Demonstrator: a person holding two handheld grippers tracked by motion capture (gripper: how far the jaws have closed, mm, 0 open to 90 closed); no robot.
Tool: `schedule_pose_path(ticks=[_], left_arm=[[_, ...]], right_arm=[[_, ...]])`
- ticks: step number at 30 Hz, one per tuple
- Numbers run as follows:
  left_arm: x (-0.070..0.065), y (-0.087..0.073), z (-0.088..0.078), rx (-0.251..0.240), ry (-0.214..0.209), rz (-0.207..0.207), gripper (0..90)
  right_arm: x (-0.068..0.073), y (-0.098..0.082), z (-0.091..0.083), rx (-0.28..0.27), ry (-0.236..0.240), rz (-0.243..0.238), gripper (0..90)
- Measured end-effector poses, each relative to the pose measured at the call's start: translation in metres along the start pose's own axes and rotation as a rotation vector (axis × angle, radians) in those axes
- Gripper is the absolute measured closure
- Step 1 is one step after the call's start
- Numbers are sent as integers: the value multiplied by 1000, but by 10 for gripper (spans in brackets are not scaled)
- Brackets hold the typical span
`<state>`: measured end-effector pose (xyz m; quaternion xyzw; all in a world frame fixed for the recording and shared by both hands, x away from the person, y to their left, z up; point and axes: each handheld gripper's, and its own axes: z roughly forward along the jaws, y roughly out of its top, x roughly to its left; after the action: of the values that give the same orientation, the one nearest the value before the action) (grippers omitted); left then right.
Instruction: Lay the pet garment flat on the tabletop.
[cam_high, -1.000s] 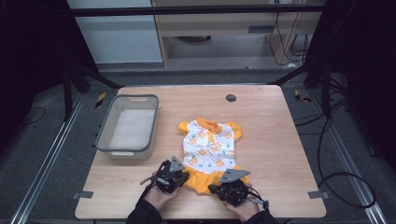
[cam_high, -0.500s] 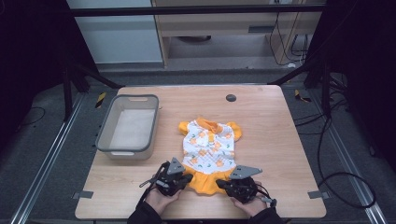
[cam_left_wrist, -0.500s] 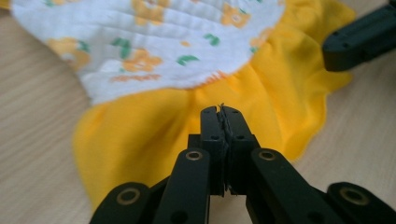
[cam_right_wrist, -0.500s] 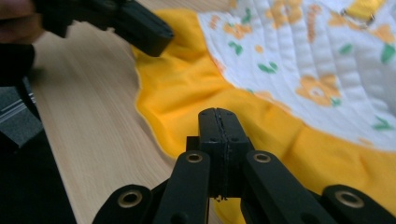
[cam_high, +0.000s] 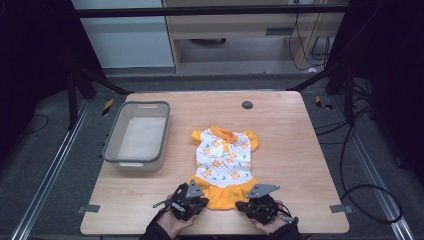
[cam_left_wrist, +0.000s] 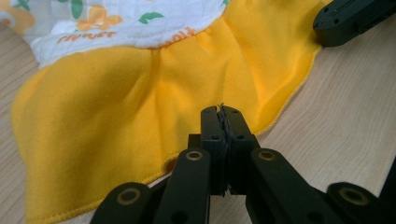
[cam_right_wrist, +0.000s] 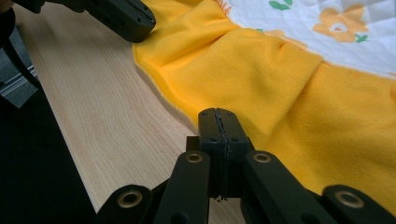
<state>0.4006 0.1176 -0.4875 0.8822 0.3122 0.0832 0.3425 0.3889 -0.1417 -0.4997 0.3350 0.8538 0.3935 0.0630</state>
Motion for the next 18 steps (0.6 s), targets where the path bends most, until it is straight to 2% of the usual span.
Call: schedule_pose_path(ticks=[2, 3, 4, 5, 6, 7, 8, 9, 10, 11, 12, 15, 18], left_arm=[[2, 4, -7, -33, -3, -3, 878], [7, 12, -16, -75, 15, 6, 873], [7, 12, -16, -75, 15, 6, 871], [17, 23, -23, -118, 49, 0, 871], [17, 23, -23, -118, 49, 0, 872], [23, 28, -26, -138, 62, -10, 872], [29, 34, -28, -158, 73, -16, 876], [41, 45, -28, -188, 114, -27, 887], [41, 45, -28, -188, 114, -27, 892], [52, 57, -22, -209, 147, -49, 895], [52, 57, -22, -209, 147, -49, 896], [69, 74, -10, -220, 182, -76, 898], [84, 92, 8, -211, 218, -95, 900]], right_arm=[[-2, 4, -6, -49, -13, 1, 900], [-3, 6, -8, -73, -21, 1, 900], [-3, 6, -8, -73, -21, 1, 900], [-8, 11, -11, -109, -56, 0, 900], [-12, 14, -10, -127, -74, -2, 900], [-12, 14, -10, -127, -74, -2, 900], [-15, 17, -10, -137, -99, -1, 900], [-24, 22, -7, -155, -131, 8, 900], [-24, 22, -7, -155, -131, 8, 900], [-31, 25, -5, -165, -151, 18, 900], [-34, 25, -3, -161, -156, 24, 900], [-37, 26, 0, -154, -166, 27, 900], [-37, 26, 5, -145, -165, 19, 900]])
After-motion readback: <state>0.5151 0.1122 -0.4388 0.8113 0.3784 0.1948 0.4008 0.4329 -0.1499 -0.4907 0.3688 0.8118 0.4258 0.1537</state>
